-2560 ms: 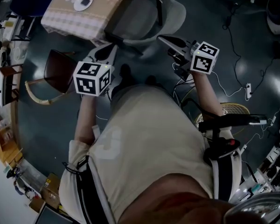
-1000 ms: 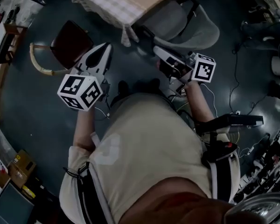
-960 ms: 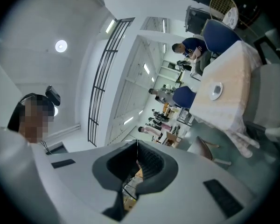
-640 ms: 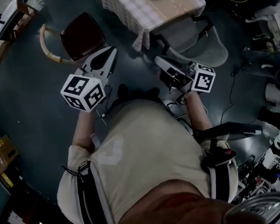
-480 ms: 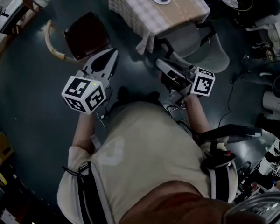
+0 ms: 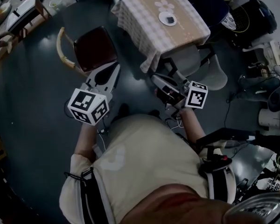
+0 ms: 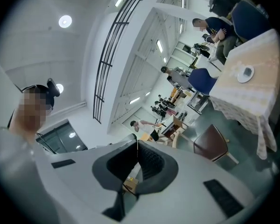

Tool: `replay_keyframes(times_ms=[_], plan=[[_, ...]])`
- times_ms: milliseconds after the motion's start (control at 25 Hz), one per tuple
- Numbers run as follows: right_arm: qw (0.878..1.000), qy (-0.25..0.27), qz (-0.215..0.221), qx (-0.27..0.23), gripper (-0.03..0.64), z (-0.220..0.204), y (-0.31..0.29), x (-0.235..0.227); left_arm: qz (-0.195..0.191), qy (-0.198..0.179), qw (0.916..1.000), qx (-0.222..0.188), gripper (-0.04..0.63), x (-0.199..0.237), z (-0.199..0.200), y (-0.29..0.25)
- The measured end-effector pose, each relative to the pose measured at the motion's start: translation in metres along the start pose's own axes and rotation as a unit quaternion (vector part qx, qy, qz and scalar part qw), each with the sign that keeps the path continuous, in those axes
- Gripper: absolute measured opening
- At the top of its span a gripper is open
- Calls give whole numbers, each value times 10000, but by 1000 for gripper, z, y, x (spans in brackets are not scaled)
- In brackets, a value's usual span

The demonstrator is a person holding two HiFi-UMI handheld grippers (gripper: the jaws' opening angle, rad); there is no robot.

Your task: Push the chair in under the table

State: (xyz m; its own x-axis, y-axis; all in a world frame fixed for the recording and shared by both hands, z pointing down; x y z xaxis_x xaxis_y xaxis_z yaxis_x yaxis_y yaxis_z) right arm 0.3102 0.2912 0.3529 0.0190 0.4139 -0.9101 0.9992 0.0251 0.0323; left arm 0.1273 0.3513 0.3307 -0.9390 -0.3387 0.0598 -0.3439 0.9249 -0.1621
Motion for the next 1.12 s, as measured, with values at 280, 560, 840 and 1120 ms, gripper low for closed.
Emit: replay_keyframes(times_ms=[280,560,840,1120], plan=[[9998,-37,122,-151,12,-1,-13,8,241,112,9996,-68,6,19,0,18],[9992,-113,363,-108,12,-5,-29,8,157,-196,9995,215,6,29,-13,23],[9985,-75,476,251,12,-11,-66,23,673,119,9970,357,6,48,-20,63],[9960,-622,587,262,12,-9,-96,18,1047,449,9926,410,6,80,-25,83]])
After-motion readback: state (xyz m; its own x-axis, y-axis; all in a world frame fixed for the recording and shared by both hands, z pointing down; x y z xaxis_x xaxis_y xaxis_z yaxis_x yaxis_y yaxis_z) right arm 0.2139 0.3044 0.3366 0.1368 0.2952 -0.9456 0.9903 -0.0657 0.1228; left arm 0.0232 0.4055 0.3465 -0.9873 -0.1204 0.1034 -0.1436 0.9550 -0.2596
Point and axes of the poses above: the fingertips, and each gripper's own axes: y backward along the fingers, x to its left, z out of its top, the point moved 5 cm from there along y, backward along the fingers, and after that the axes turned 13 degrees about -y, right-handed, at the moved point
